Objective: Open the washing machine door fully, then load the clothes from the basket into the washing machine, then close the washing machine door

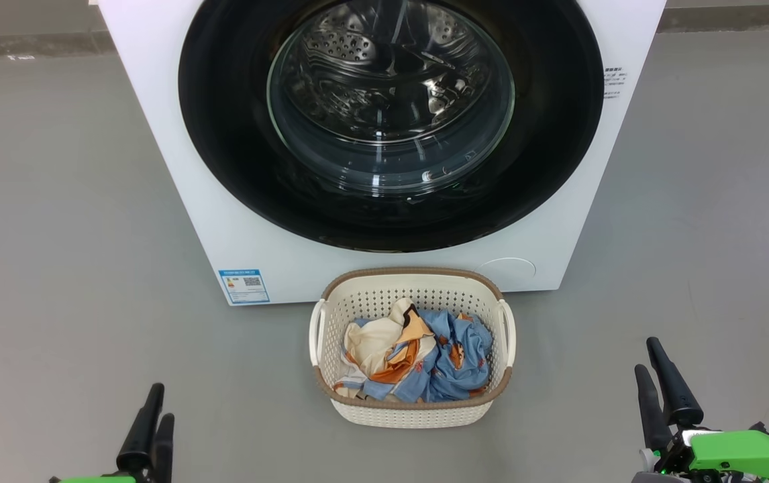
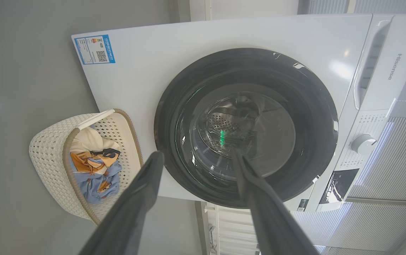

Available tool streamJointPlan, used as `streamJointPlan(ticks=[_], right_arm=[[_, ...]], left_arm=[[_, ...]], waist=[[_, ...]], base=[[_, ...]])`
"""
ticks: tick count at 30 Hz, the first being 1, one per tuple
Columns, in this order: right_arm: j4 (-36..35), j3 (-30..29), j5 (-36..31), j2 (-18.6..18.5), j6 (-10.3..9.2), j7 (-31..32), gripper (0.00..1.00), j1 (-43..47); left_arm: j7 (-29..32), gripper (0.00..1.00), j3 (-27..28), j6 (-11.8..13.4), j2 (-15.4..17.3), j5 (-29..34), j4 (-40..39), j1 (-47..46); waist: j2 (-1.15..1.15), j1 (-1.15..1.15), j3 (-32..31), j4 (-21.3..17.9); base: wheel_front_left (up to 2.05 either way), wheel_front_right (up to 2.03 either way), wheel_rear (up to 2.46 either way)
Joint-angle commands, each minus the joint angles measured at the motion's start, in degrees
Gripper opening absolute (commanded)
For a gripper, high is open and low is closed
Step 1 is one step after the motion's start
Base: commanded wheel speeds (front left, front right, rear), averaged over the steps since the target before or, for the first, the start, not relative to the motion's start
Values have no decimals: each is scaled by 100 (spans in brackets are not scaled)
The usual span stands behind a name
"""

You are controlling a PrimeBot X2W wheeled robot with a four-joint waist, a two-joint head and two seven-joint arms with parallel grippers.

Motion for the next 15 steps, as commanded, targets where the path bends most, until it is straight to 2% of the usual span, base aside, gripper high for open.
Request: streamJointPlan(ticks=[1,15], right_arm=[[-191,65,-76,-66,2,-60,100,-266],[-435,279,-700,-89,3,-296,100,-372]], left_arm=[[-52,100,28,-9,99,84,-209,-263],[-296,100,-129,-11,206,632,-502,-323]], waist=[[0,-1,-1,2],[0,-1,-17,16]], base=[[0,0,0],[0,0,0]])
